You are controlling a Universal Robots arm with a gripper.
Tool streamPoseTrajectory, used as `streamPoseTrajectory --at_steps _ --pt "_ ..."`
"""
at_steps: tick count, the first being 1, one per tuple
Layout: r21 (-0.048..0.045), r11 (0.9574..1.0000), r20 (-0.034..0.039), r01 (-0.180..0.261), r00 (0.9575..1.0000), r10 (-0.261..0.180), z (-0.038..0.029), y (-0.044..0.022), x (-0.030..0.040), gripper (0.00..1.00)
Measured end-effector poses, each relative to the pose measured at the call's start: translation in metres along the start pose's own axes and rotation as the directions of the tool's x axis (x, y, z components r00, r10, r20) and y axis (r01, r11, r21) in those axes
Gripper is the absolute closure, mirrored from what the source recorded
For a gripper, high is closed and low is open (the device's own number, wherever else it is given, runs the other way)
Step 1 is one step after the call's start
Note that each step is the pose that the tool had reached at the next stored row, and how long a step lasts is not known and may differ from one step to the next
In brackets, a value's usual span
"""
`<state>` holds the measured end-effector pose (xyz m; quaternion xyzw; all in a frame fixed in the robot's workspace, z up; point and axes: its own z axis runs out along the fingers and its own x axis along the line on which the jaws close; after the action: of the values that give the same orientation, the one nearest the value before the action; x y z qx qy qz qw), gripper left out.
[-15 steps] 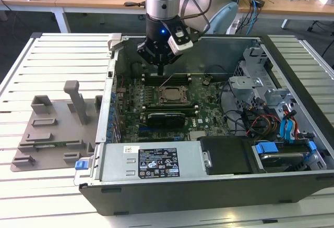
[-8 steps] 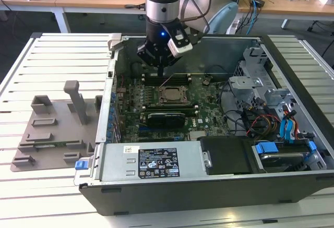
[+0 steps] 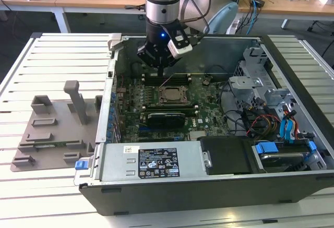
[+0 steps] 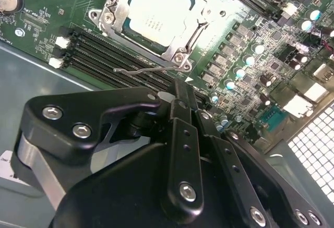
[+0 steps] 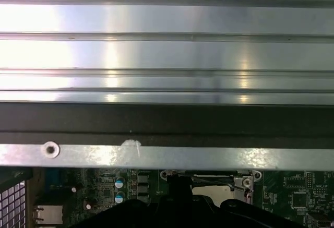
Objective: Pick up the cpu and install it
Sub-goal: 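Install the first cpu locking lever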
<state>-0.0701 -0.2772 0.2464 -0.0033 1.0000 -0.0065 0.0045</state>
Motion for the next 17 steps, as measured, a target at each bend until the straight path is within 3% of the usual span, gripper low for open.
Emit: streamPoseTrajectory --at_steps 3,8,17 --pt "0.0000 1.0000 0.0000 0.000 1.0000 0.000 0.0064 0.0001 0.0001 0.89" --pt "0.0002 1.0000 0.0000 0.005 1.0000 -0.005 0.0111 0.0012 -0.0020 0.89" --pt "0.0001 1.0000 0.0000 0.010 1.0000 -0.010 0.0228 0.0046 -0.0194 0.89"
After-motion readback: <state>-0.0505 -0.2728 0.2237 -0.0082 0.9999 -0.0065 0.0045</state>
